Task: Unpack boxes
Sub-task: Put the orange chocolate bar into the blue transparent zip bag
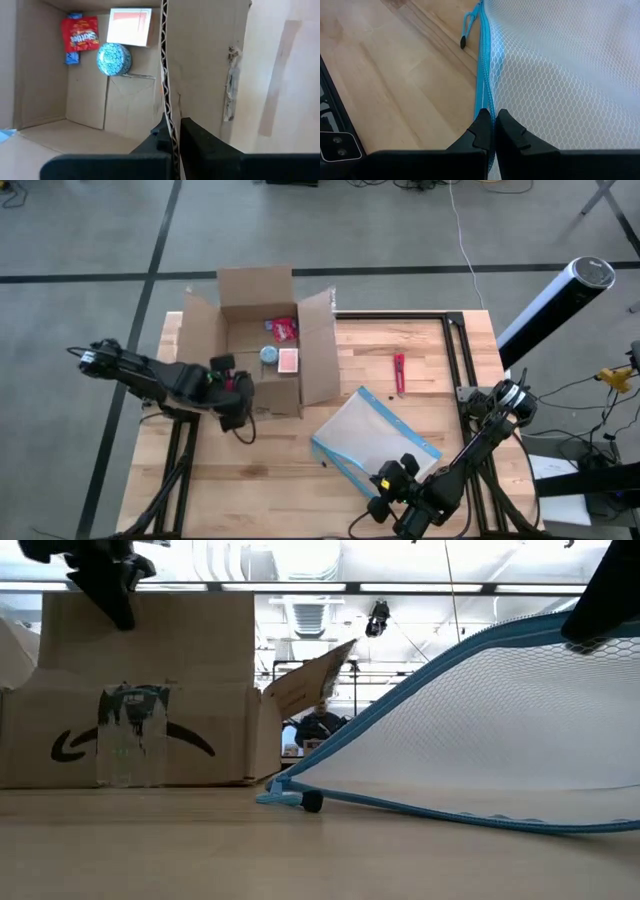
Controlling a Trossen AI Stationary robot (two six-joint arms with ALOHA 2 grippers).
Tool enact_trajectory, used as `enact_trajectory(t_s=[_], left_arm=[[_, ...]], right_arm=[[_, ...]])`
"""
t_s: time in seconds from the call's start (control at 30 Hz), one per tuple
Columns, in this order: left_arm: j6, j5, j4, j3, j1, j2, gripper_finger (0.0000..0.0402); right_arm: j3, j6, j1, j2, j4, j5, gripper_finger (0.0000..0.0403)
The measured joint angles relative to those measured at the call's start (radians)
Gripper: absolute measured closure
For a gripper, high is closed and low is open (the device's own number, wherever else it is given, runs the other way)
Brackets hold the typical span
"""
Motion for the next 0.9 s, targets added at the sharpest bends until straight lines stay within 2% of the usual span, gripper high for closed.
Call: enact_trajectory(t_s=[0.33,0.5,0.6,0.9], left_arm=[[-0.069,-0.065,-0.045,0.021,-0.112,0.003,0.0401],[-0.101,-0.096,-0.04,0.009,-0.163,0.046,0.0401],[-0.122,-0.104,-0.004,0.004,-0.206,0.086,0.0401],[-0.2,-0.045,0.153,0.0,-0.329,0.238,0.0401]], right_arm=[[0.0,0.0,0.0,0.0,0.001,0.0,0.0403],[0.0,0.0,0.0,0.0,0.001,0.0,0.0403],[0.0,0.0,0.0,0.0,0.002,0.0,0.0403],[0.0,0.0,0.0,0.0,0.002,0.0,0.0403]])
